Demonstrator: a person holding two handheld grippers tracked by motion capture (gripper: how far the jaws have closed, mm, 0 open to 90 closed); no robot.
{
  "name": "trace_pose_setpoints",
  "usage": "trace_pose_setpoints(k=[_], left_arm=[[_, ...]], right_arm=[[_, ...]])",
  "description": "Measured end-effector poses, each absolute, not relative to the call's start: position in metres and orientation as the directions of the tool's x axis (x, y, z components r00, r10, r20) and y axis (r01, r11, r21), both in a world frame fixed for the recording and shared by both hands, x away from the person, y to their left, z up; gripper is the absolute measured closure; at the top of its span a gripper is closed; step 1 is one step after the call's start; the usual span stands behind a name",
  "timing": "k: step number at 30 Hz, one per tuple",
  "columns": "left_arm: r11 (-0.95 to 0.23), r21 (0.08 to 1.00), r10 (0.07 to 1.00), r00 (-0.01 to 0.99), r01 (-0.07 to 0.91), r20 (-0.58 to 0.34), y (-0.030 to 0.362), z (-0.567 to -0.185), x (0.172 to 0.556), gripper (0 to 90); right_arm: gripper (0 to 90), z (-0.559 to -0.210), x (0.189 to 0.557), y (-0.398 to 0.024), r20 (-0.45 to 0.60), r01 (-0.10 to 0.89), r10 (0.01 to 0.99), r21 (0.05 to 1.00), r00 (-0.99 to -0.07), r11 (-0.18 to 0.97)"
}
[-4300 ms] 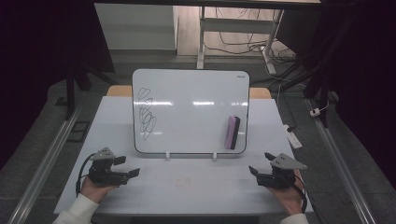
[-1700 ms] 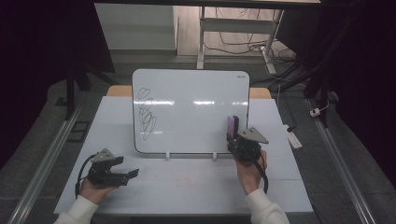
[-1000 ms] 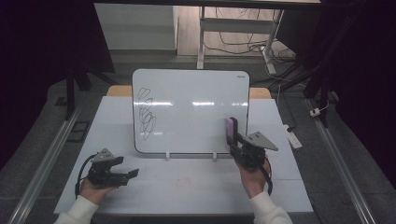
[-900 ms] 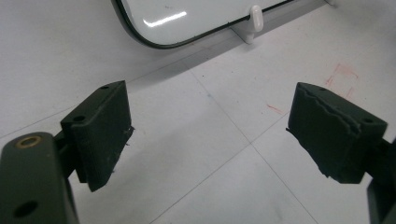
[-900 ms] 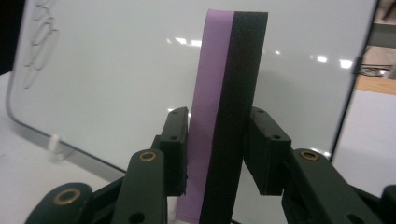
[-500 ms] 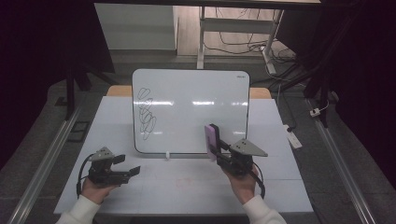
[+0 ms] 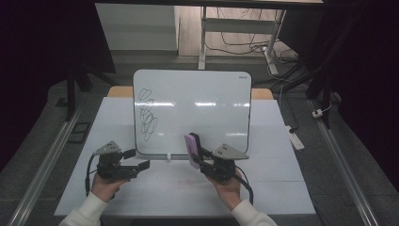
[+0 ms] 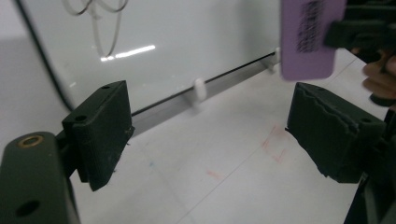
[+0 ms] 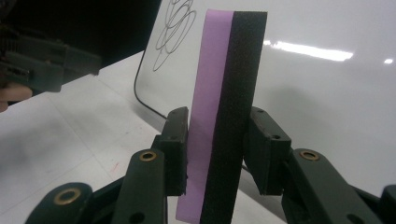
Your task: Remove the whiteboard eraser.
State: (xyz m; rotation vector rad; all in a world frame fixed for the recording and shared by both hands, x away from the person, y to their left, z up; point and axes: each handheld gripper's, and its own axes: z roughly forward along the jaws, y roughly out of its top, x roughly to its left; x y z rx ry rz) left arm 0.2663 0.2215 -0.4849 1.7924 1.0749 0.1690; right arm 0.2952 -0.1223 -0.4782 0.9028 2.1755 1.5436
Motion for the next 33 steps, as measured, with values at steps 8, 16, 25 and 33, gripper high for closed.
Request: trace_pose_setpoints(k=[8, 16, 25, 33], left_arm=[[-0.133, 0.802, 0.697, 0.630, 0.583, -0.343, 0.197, -0.478, 0.279, 15.1], [-0.147, 0.804, 0.669, 0.657, 0.576, -0.348, 0.176, -0.475, 0.289, 14.8], [-0.136, 0.805, 0.631, 0.677, 0.578, -0.379, 0.162, -0.474, 0.295, 16.1], [-0.133, 0.801, 0.599, 0.692, 0.583, -0.404, 0.152, -0.476, 0.300, 21.2]], right_arm=[[61.6, -0.485, 0.293, -0.110, 0.093, 0.305, 0.633, 0.923, -0.768, 0.235], [61.7, -0.489, 0.290, -0.101, 0.100, 0.301, 0.614, 0.925, -0.783, 0.234], [61.8, -0.490, 0.288, -0.095, 0.110, 0.295, 0.600, 0.930, -0.793, 0.220], [61.8, -0.491, 0.284, -0.092, 0.104, 0.276, 0.586, 0.937, -0.803, 0.213]])
